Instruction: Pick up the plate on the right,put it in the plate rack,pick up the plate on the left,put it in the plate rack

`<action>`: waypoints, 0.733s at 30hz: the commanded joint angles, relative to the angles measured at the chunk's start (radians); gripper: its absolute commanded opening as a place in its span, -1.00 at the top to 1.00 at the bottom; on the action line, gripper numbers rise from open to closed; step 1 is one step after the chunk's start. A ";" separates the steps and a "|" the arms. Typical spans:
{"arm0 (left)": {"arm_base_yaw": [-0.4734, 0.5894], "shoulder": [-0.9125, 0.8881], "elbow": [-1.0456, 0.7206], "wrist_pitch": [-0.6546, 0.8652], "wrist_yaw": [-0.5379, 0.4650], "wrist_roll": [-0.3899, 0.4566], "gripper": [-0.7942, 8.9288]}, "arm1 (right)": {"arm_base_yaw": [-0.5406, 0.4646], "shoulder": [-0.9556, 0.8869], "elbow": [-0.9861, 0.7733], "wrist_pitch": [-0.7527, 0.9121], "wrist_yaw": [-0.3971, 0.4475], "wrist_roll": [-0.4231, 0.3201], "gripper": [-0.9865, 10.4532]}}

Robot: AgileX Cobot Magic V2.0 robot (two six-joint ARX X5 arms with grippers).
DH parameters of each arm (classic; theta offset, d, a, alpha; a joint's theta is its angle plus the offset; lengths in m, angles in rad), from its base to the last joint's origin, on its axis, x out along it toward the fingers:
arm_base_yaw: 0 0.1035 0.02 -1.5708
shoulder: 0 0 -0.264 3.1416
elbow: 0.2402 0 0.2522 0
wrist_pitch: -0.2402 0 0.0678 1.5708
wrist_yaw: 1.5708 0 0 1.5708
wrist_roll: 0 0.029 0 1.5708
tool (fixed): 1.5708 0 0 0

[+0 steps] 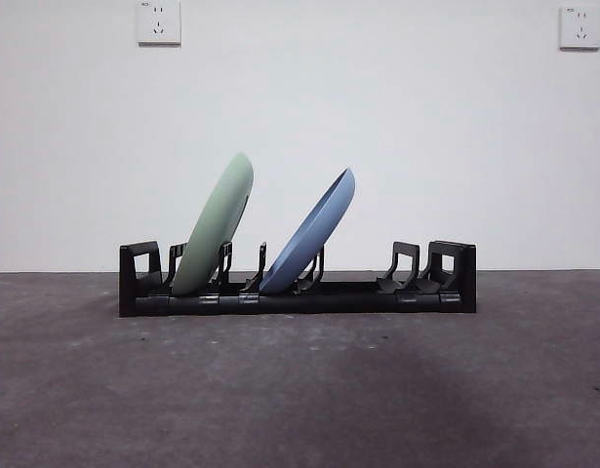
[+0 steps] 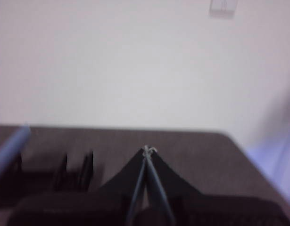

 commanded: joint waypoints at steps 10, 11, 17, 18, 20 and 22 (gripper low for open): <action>0.004 0.001 -0.011 0.008 -0.003 -0.006 0.84 | 0.000 -0.217 -0.515 0.209 0.035 0.114 0.83; 0.004 0.001 -0.011 0.008 -0.003 -0.006 0.84 | 0.000 -0.227 -0.536 0.208 0.035 0.114 0.83; 0.004 0.001 -0.011 0.008 -0.003 -0.006 0.84 | 0.000 -0.227 -0.605 0.201 0.035 0.114 0.83; 0.004 0.001 -0.011 0.008 -0.003 -0.006 0.84 | 0.000 -0.227 -0.614 0.198 0.034 0.113 0.83; 0.004 0.001 -0.011 0.008 -0.003 -0.006 0.84 | 0.000 -0.227 -0.613 0.199 0.035 0.114 0.83; 0.004 0.002 -0.011 0.008 -0.003 -0.006 0.84 | 0.001 -0.227 -0.613 0.198 0.034 0.123 0.83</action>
